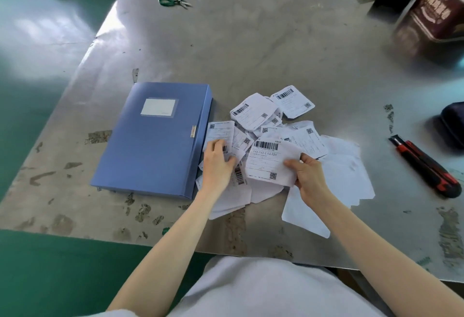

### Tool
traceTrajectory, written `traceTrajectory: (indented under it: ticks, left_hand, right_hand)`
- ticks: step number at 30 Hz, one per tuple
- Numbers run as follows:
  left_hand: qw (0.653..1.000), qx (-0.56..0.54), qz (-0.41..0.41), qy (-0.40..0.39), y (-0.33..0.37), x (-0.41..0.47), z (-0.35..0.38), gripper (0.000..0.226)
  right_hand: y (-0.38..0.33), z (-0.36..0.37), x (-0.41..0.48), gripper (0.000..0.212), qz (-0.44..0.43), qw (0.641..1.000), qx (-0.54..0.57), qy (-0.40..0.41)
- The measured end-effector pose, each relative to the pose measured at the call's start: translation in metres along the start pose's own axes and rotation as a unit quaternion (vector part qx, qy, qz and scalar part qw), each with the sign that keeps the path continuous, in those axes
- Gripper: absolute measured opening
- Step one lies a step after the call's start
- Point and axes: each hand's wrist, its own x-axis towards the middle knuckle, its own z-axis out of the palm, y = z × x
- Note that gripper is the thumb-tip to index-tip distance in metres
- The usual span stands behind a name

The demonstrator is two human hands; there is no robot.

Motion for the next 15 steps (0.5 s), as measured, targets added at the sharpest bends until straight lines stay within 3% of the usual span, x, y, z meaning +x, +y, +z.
traceTrajectory:
  ticks: [6,15]
  left_hand:
    - [0.990,0.107,0.070,-0.067,-0.014,0.019,-0.006,0.044]
    - [0.972,0.148,0.182,-0.016,-0.024,0.011,-0.020,0.015]
  right_hand:
    - [0.003,0.023,-0.003,0.026,-0.015,1.000,0.005,0.026]
    - [0.005,0.029,-0.008,0.020,-0.016,0.998,0.014,0.059]
